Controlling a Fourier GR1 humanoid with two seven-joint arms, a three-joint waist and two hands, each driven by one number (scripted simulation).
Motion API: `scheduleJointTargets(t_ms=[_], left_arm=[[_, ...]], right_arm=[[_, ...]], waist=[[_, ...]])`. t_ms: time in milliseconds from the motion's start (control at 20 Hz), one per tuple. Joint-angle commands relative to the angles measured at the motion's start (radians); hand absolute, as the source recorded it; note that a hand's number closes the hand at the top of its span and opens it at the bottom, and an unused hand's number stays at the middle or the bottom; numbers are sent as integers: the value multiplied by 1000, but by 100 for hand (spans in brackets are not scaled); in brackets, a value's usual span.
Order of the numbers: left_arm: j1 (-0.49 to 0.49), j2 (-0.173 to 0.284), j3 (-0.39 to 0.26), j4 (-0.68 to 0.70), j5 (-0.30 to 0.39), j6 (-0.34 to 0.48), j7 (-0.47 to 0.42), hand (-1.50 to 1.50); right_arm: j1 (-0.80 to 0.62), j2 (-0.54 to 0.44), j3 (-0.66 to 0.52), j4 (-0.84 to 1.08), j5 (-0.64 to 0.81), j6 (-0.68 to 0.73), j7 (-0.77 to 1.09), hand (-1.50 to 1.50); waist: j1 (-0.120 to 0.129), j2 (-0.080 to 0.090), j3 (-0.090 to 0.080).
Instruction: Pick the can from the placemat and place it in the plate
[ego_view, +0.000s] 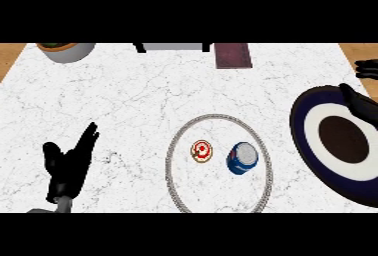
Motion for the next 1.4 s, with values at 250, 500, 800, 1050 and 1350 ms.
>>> scheduleJointTargets(t_ms=[250, 500, 800, 1050, 1350], left_arm=[[15, -92, -40, 26, -17, -58, -16, 0], [-28, -89, -22, 6, -23, -26, 40, 0], [2, -91, -38, -47, -25, -34, 70, 0], [10, -98, -17, 22, -36, -76, -4, 0], [-13, -119, -19, -9, -72, -50, 63, 0]], right_arm=[[243, 63, -31, -205, 65, -28, -111, -150], [274, -70, 93, -250, 197, 65, 64, -150], [225, -217, 169, -357, 225, 236, 317, -150], [155, -203, 271, -472, 317, 263, 580, -150], [45, -40, 456, -469, 477, 279, 755, -150]], waist=[[2, 1, -4], [0, 2, -6], [16, 0, -5], [16, 3, -5], [21, 4, -4]])
